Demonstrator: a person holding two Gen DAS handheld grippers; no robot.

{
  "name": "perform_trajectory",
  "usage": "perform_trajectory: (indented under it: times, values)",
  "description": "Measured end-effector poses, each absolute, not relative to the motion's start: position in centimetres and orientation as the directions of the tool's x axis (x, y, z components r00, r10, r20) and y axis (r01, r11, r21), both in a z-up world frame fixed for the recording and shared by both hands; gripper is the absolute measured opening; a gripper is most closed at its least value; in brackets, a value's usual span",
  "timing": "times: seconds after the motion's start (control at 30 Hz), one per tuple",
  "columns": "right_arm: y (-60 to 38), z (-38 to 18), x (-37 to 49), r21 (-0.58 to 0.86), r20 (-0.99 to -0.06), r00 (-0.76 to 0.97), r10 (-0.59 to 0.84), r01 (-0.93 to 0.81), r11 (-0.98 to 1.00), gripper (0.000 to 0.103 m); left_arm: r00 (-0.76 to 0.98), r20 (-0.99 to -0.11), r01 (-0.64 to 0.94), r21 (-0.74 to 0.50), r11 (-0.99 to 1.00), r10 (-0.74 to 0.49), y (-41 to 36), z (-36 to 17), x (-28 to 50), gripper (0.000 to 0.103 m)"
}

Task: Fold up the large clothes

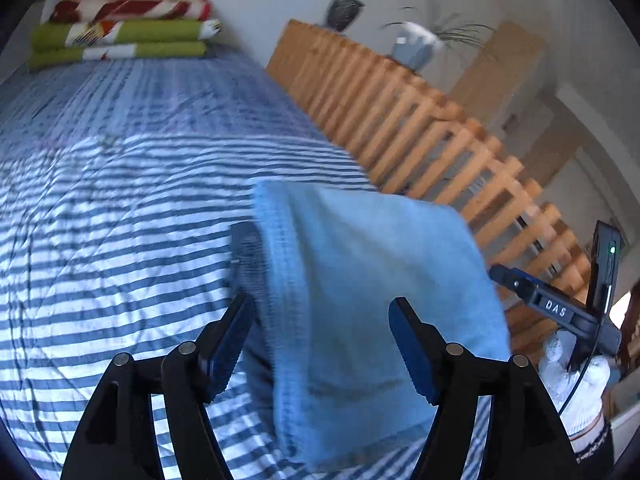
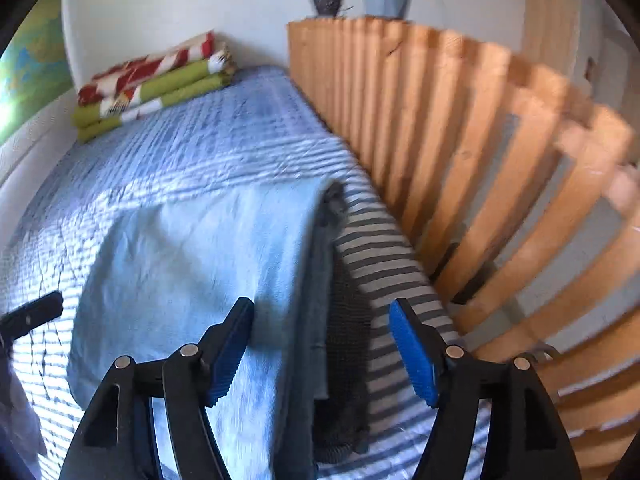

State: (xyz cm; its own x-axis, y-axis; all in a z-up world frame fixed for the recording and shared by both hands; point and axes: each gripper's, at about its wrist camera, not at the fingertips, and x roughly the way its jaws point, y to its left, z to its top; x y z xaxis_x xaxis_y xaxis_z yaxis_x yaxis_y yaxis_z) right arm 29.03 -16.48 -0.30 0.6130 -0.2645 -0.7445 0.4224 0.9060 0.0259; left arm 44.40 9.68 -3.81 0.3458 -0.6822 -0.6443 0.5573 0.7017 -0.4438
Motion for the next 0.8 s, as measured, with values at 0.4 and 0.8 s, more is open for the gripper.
perform_trajectory:
  times: [0.4, 0.8]
  values:
    - [-15.6, -7.9, 25.6, 0.048, -0.865, 0.481, -0.141, 0.36, 0.932, 0.046, 0.266, -0.749, 0.604, -0.362, 0.71, -0.607, 4.1, -8.8, 41.3, 0.073]
    - [-7.7, -1.0, 14.6, 0.011, -0.808, 0.543, -0.23, 0.404, 0.915, 0.051, 0.353, -0.784, 0.5, -0.302, 0.812, -0.51, 19.1, -2.6, 33.2, 0.083]
